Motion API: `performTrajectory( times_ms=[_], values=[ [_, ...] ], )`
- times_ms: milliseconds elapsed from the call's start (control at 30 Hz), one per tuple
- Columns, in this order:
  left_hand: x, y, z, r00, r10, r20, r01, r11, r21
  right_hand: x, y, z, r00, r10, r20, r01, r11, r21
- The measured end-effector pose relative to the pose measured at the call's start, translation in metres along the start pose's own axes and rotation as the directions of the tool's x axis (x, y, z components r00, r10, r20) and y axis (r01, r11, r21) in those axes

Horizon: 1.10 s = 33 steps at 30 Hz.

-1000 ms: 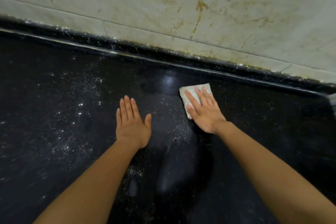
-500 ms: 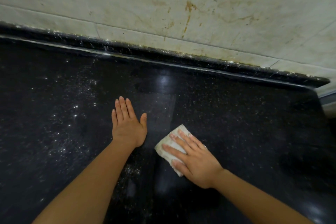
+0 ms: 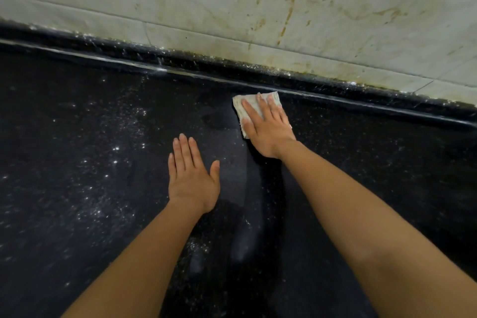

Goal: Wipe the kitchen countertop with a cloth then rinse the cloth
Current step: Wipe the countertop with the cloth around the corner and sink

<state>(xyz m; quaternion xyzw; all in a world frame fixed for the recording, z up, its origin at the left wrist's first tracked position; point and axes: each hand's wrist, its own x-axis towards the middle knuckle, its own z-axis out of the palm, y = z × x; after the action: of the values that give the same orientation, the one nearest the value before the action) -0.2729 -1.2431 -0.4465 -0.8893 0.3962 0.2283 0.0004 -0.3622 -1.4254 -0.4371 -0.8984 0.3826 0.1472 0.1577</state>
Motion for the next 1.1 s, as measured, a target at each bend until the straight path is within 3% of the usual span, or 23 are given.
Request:
performTrajectory(
  times_ms=[333, 433, 567, 733, 800, 1100],
  values=[
    [-0.002, -0.003, -0.002, 1.0, 0.029, 0.0, -0.029, 0.999, -0.029, -0.095, -0.019, 0.042, 0.988, -0.149, 0.052, 0.151, 0.987, -0.05],
    [-0.006, -0.01, -0.008, 0.997, 0.083, -0.012, -0.083, 0.996, -0.044, -0.133, -0.023, 0.061, 0.979, -0.192, 0.063, 0.195, 0.98, -0.046],
    [-0.005, -0.029, -0.022, 0.983, 0.179, 0.033, -0.176, 0.982, -0.065, -0.183, -0.026, 0.089, 0.956, -0.292, 0.015, 0.291, 0.942, -0.167],
    [-0.004, -0.044, -0.019, 0.965, 0.256, 0.054, -0.258, 0.966, 0.027, -0.187, -0.014, 0.085, 0.903, -0.421, 0.088, 0.43, 0.884, -0.184],
    [-0.004, -0.044, -0.015, 0.964, 0.261, 0.041, -0.262, 0.965, 0.029, -0.166, -0.011, 0.073, 0.911, -0.401, 0.098, 0.412, 0.899, -0.149],
    [-0.003, -0.04, -0.005, 0.964, 0.26, -0.051, -0.259, 0.966, 0.025, -0.035, -0.032, 0.019, 0.996, -0.082, 0.039, 0.084, 0.996, -0.038]
  ],
)
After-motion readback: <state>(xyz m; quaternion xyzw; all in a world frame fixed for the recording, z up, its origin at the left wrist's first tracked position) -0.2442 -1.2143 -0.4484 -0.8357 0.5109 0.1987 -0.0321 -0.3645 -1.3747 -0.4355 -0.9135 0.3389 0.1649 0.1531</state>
